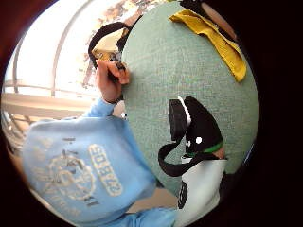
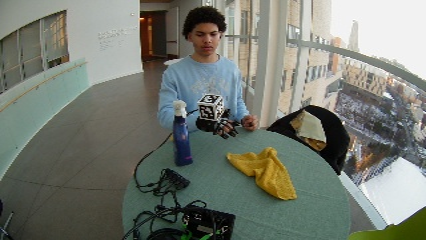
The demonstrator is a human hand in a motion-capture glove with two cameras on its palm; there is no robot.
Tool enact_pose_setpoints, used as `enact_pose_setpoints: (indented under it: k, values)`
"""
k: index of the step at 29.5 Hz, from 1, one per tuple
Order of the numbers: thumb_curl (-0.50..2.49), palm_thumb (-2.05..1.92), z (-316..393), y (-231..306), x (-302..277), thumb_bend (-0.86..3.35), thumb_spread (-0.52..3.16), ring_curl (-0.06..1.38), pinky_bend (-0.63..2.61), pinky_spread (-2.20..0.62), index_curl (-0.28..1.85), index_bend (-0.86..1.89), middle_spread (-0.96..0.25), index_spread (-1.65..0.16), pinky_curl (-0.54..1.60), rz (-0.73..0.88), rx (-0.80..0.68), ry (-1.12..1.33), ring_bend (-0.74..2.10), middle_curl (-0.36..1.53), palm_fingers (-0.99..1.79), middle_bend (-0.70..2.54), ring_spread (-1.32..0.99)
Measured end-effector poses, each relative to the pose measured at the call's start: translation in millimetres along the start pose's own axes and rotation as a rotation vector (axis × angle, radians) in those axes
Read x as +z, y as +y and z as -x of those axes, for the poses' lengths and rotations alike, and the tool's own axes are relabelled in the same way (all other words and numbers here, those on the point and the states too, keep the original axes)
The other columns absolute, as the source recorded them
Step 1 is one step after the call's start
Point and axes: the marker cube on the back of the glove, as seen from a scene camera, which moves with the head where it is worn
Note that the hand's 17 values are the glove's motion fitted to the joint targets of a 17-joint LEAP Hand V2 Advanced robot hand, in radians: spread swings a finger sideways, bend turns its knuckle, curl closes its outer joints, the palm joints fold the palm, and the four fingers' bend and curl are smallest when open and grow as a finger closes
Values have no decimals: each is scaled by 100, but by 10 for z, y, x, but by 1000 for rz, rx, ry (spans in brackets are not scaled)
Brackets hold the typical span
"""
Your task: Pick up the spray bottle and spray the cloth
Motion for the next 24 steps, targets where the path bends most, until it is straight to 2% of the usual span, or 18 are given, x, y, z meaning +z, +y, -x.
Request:
enact_pose_setpoints:
  k: [10, 24]
  values:
    - [19, 58, -1, 92, -27, 34, 94, 17, 41, 17, 13, 12, -6, -39, 22, -3, 7, -6, 32, 21, 46, 39, -2]
    - [25, 61, -53, 866, -157, 26, 114, 22, 40, 19, 17, 13, -6, -42, 27, -59, 108, -13, 32, 28, 44, 37, -2]
